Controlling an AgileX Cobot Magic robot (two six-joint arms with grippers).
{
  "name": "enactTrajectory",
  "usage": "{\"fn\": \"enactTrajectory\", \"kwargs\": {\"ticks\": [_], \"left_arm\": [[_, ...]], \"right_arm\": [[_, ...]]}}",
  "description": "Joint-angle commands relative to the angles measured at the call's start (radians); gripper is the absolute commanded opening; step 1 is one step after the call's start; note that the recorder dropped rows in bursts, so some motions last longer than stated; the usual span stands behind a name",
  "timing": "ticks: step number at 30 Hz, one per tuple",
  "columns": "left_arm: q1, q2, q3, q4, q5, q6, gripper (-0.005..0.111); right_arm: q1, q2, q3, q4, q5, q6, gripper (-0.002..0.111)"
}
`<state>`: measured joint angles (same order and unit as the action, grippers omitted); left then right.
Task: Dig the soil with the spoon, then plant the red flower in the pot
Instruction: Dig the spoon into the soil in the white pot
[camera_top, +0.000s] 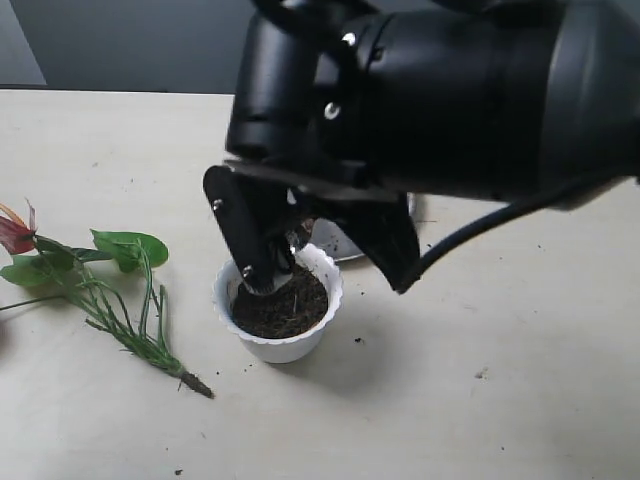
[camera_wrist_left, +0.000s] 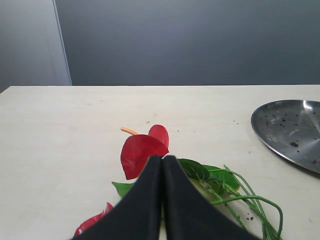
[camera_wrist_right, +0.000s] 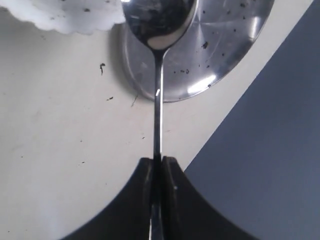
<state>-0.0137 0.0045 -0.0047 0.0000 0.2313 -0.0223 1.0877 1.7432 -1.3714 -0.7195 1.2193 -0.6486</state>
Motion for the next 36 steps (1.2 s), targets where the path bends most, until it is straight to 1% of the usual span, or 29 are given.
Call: {"fn": "enactTrajectory", "kwargs": {"ticks": [1,6,12,20,26,31,34,36], "left_arm": [[-0.008,-0.005,0.005,0.0,-0.006,0.003,0.001],[-0.008,-0.005,0.005,0.0,-0.006,0.003,0.001],[-0.008,-0.005,0.005,0.0,-0.006,0.003,0.001],[-0.008,-0.005,0.005,0.0,-0.006,0.003,0.001],[-0.008,-0.005,0.005,0.009,-0.006,0.003,0.001],[-0.008,-0.005,0.005,0.029,-0.006,0.003,0.001],[-0.008,-0.005,0.005,0.029,-0.006,0.001,0.001],[-0.008,-0.005,0.005,0.029,-0.006,0.001,0.001]], "right_arm": [[0.039,0.045,0.002,-0.022,0.002,-0.024,-0.001],[0.043,0.089,0.002,-0.046,0.002,-0.031,-0.001],[0.043,0.085,0.002,-0.107,0.002,-0.032,-0.001],[0.043,0.085,0.002,-0.144,0.002,-0.081,-0.001],[0.043,0.101,0.002,-0.08,0.002,-0.127,-0.001],[0.048,0.151,0.003,-0.084,0.002,-0.137,-0.001],[0.078,0.187,0.003,-0.086,0.002,-0.139,-0.001],[0.08,0.199,0.003,-0.082,0.002,-0.139,-0.001]]}}
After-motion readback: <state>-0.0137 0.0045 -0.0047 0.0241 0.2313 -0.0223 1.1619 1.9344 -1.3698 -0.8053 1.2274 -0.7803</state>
